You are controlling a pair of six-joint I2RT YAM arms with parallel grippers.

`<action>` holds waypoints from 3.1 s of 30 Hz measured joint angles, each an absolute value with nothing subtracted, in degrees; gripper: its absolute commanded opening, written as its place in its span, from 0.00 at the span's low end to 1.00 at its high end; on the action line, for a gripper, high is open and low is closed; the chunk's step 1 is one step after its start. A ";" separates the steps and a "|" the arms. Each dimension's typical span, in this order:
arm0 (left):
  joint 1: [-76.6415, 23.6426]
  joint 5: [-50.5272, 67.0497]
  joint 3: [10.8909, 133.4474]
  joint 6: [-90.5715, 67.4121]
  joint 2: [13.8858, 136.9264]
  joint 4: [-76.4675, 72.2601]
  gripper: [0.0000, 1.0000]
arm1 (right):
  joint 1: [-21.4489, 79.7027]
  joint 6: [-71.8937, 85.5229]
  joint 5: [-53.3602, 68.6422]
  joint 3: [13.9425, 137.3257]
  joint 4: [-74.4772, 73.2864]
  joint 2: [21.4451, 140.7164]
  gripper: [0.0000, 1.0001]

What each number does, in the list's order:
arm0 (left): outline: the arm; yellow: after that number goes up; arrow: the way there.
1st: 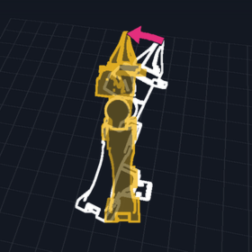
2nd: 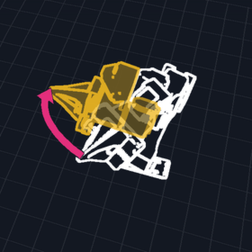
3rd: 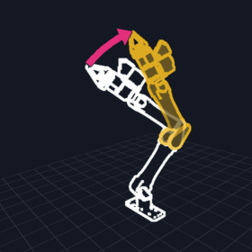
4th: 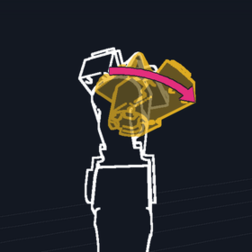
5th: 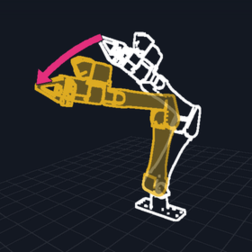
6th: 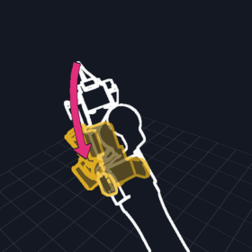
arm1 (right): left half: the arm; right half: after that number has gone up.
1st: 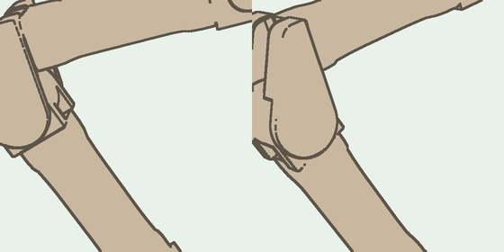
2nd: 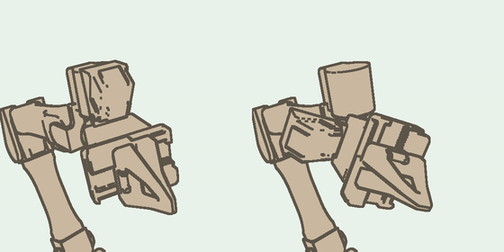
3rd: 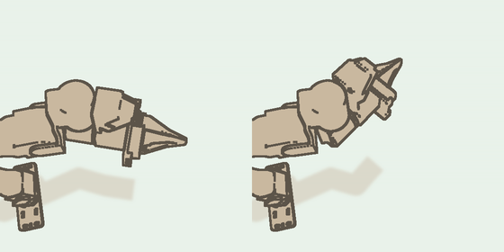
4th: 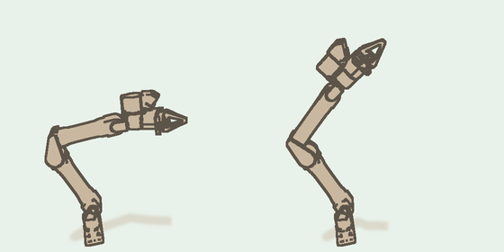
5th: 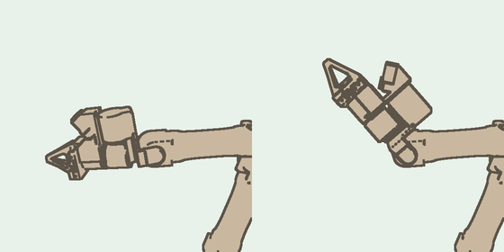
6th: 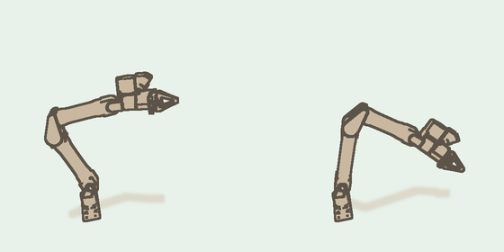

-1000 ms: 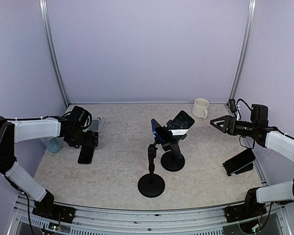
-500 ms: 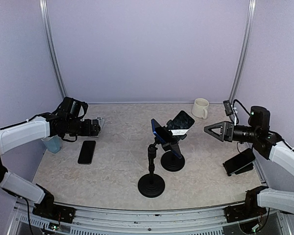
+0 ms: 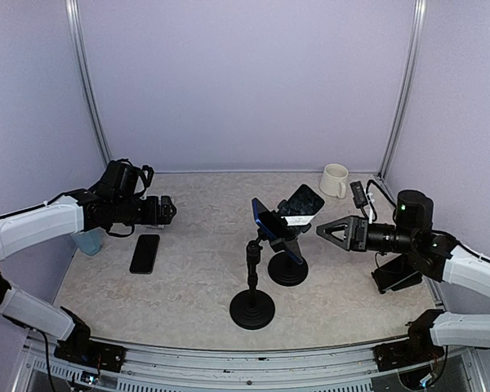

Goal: Remove the phone from the phone stand

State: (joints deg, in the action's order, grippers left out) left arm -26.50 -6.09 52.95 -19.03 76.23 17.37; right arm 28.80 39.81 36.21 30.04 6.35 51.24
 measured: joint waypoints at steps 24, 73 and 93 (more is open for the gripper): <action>-29.36 -6.26 52.97 -19.07 77.34 17.10 0.99 | 32.38 47.20 31.77 30.04 21.39 64.01 0.75; -33.58 -6.37 54.89 -19.51 80.97 15.40 0.99 | 34.02 46.96 32.56 31.27 25.15 68.07 0.12; -34.52 -4.71 58.04 -18.00 81.03 15.00 0.99 | 34.02 45.36 33.82 40.73 27.33 79.31 0.00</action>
State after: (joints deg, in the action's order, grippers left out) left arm -34.52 -4.71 58.04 -18.00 81.03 15.00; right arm 34.02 45.36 33.82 40.73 27.33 79.31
